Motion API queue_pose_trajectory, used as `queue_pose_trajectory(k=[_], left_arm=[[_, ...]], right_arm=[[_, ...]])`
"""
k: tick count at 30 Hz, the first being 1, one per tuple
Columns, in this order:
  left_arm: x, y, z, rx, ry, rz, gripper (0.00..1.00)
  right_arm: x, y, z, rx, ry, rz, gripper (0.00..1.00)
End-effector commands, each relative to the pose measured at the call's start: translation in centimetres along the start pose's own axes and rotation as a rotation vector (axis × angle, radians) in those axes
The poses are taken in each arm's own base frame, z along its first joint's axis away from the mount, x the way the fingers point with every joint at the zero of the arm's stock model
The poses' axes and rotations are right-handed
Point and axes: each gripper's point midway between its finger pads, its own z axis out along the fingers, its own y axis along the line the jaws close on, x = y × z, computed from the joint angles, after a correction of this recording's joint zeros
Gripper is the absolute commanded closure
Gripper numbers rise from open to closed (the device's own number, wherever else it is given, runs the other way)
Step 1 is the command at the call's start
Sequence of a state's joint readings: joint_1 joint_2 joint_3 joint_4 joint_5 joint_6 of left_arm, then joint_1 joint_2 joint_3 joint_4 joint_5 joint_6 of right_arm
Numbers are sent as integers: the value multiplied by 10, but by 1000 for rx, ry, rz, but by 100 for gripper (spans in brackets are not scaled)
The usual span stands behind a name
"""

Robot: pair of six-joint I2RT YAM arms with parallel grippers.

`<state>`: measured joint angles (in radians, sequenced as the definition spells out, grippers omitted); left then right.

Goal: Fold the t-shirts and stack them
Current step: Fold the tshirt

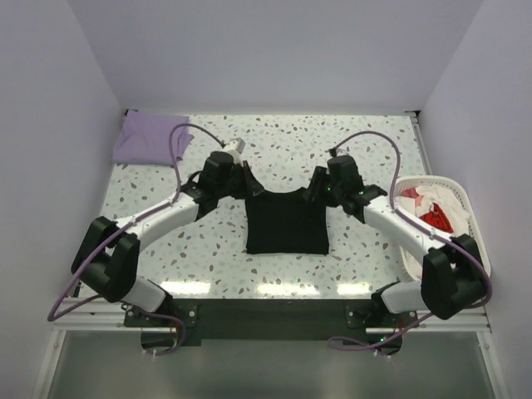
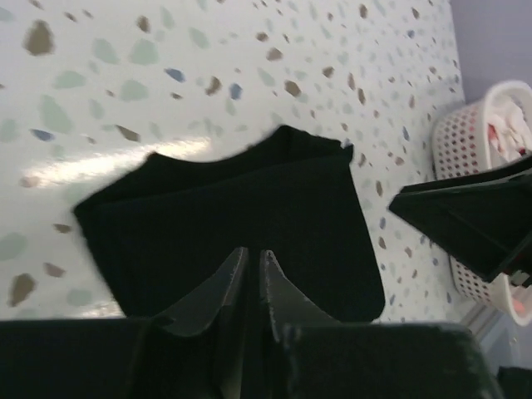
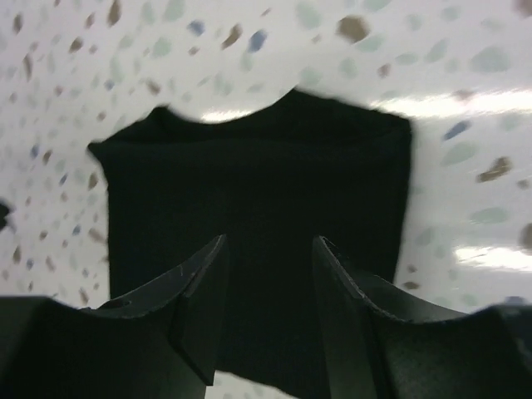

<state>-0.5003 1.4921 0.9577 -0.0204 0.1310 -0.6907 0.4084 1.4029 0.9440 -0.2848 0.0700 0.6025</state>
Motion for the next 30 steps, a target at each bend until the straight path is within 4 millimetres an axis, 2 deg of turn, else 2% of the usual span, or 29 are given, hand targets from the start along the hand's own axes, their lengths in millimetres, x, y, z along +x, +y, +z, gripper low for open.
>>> queue_pose_trajectory(k=[1, 2, 3, 4, 5, 8, 13, 17, 21, 22, 24, 27, 28, 30], left_arm=[[51, -8, 8, 72, 106, -21, 88], [54, -9, 12, 84, 106, -33, 89], [61, -6, 15, 78, 122, -36, 91], [74, 3, 21, 63, 152, -44, 93], [77, 6, 23, 58, 153, -49, 93], [91, 27, 29, -1, 165, -54, 95], [103, 54, 29, -86, 180, -57, 95], [100, 57, 26, -85, 176, -54, 95], [82, 44, 16, -56, 137, -27, 89], [73, 38, 12, -47, 115, -19, 88], [68, 37, 7, -54, 114, -8, 86], [58, 37, -3, -57, 90, -8, 84], [59, 38, -5, -62, 95, -13, 84], [57, 43, -10, -70, 88, -24, 80]], right_arm=[[39, 40, -7, -179, 74, 17, 52], [57, 37, -4, -187, 109, 37, 53], [65, 38, -3, -209, 128, 45, 53], [68, 34, 1, -199, 126, 49, 54], [80, 24, 6, -165, 152, 46, 55], [95, 3, 11, -97, 174, 37, 56], [100, -22, 8, -10, 162, 18, 57], [103, -32, 5, 25, 167, -9, 57], [85, -30, -6, 37, 119, -35, 58], [77, -25, -15, 21, 92, -42, 59], [67, -11, -25, -31, 72, -53, 58], [65, 13, -38, -94, 66, -88, 58], [70, 23, -42, -117, 73, -115, 59], [75, 32, -41, -128, 73, -136, 58]])
